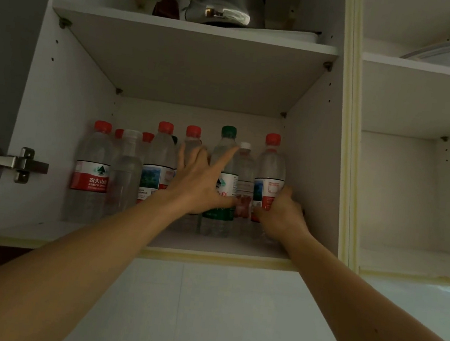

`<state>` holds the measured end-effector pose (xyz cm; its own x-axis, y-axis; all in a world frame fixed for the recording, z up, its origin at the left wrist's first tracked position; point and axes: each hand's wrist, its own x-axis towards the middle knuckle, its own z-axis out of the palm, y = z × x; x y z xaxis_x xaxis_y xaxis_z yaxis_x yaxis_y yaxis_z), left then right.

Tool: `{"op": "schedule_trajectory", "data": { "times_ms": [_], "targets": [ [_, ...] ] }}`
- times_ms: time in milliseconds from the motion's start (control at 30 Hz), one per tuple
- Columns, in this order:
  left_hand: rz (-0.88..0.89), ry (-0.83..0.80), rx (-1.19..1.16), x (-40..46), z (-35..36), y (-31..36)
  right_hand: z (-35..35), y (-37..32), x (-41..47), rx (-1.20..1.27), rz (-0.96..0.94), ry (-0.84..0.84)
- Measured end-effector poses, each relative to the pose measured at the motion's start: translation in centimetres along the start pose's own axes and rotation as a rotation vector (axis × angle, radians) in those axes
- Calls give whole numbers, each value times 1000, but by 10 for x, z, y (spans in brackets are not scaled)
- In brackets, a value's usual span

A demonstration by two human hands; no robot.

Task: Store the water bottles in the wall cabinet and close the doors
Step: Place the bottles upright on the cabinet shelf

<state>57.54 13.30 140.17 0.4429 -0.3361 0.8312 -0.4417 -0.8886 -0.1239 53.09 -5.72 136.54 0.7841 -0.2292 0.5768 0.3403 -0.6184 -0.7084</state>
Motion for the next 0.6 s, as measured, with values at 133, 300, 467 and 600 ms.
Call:
{"op": "schedule_trajectory", "data": {
  "times_ms": [133, 300, 467, 600],
  "targets": [
    [55, 54, 79, 1, 3, -8, 0, 2, 0, -43, 5, 45],
    [115, 14, 68, 0, 5, -15, -2, 0, -2, -142, -7, 85],
    [131, 5, 28, -3, 8, -17, -1, -3, -7, -386, -104, 146],
    [102, 17, 100, -3, 11, -13, -1, -8, -1, -863, -350, 236]
  ]
}}
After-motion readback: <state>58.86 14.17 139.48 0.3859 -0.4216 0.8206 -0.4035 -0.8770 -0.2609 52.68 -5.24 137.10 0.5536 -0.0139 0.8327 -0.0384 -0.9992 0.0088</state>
